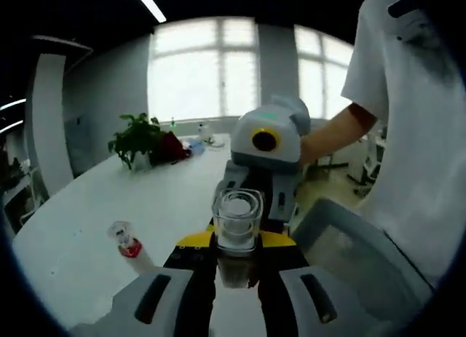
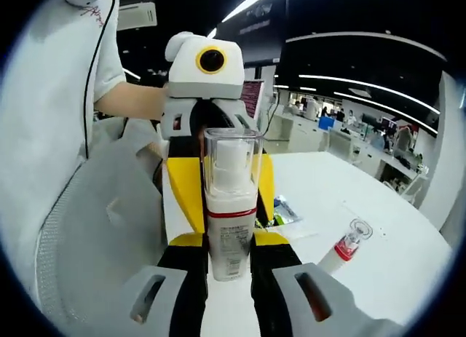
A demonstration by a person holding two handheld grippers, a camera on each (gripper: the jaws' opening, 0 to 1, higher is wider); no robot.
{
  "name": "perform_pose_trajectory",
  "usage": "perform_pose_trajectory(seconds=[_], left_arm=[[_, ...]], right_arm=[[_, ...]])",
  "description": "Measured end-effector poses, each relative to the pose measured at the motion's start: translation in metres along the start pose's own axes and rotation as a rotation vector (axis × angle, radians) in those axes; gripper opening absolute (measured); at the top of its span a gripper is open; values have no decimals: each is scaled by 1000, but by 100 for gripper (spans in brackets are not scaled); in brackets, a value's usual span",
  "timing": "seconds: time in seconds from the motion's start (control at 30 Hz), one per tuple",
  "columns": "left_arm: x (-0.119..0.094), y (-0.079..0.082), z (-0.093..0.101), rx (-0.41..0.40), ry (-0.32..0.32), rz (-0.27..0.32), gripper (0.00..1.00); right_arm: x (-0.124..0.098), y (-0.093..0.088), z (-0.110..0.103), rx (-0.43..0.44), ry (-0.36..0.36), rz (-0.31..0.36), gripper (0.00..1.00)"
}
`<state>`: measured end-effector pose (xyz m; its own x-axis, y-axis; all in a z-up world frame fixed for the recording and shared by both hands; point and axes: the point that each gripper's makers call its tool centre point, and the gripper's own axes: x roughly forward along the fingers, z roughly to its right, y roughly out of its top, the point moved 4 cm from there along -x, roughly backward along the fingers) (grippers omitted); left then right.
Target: Arrange the skincare products in the storage area until every visible bottle or jar stands upright without overlapping.
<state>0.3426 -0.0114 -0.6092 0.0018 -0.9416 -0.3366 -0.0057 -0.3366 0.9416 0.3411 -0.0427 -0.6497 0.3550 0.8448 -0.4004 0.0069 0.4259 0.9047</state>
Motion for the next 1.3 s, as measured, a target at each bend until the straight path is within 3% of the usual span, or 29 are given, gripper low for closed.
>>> perform_pose_trajectory(seconds=[0.57, 0.87, 0.97, 1.3], left_arm=[[37, -62, -36, -67, -21, -85, 15], [58, -102, -60, -71, -28, -168, 15], [62, -107, -65, -70, -30, -179, 15], [69, -116, -73, -69, -33, -186, 15]], right_arm=[[28, -71, 27, 47, 17, -69, 21], [47, -109, 41, 56, 7, -106, 22], [52, -116, 46, 50, 7, -135, 22], [58, -129, 55, 78, -5, -135, 22]])
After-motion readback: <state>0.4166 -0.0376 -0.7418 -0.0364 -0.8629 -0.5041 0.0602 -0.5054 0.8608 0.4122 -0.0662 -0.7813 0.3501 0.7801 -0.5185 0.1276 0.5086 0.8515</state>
